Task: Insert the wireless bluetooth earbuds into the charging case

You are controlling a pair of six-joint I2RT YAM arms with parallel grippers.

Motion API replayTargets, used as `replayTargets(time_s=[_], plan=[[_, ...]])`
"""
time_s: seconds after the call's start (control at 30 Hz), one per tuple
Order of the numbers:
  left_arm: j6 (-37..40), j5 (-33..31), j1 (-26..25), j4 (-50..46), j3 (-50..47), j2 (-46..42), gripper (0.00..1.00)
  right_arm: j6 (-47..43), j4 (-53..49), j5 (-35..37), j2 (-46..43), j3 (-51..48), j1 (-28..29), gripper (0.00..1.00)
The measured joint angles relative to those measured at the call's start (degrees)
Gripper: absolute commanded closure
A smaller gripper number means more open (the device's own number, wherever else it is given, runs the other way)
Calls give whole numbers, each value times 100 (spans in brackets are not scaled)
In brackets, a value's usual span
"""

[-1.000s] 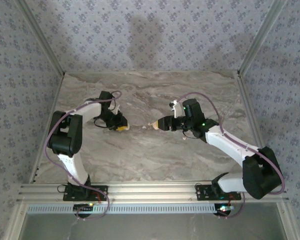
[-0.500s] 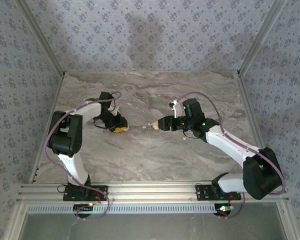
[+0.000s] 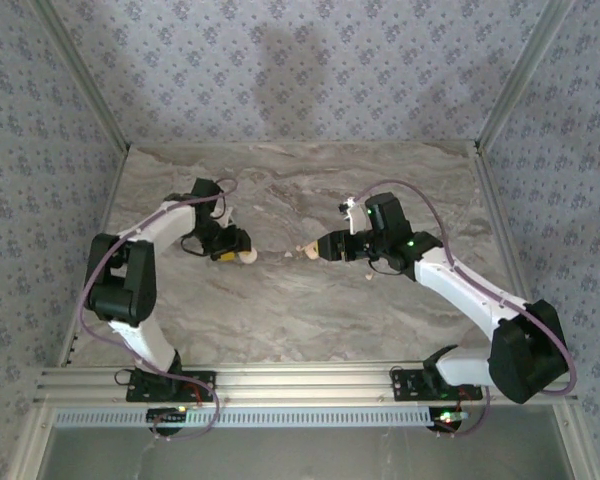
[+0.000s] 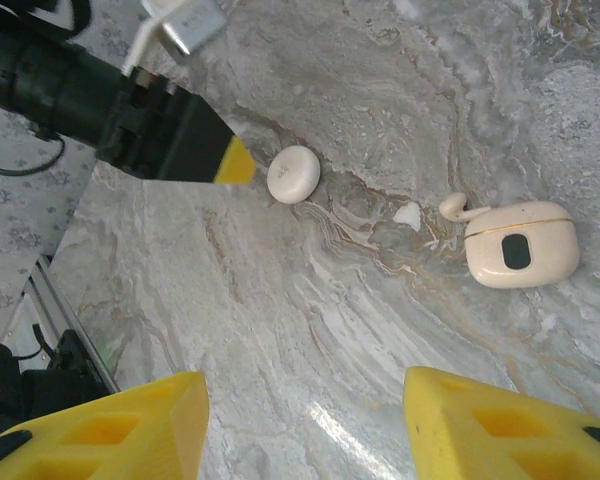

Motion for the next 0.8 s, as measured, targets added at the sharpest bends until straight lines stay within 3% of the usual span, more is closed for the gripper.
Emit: replayTargets(time_s=[0.33,0.57,0.8], plan=[[-15,-575,-2,68,-885,-1263,48,-315,-1541,774,754,911,101,41],[-157,-721,-2,424,-1652,-1912,48,-656,-3034,1869,2194,2282,411,31],[-199,-743,-2,730,-2013,-2020,48,-1456,-4192,2892,3510,3657,739,21]])
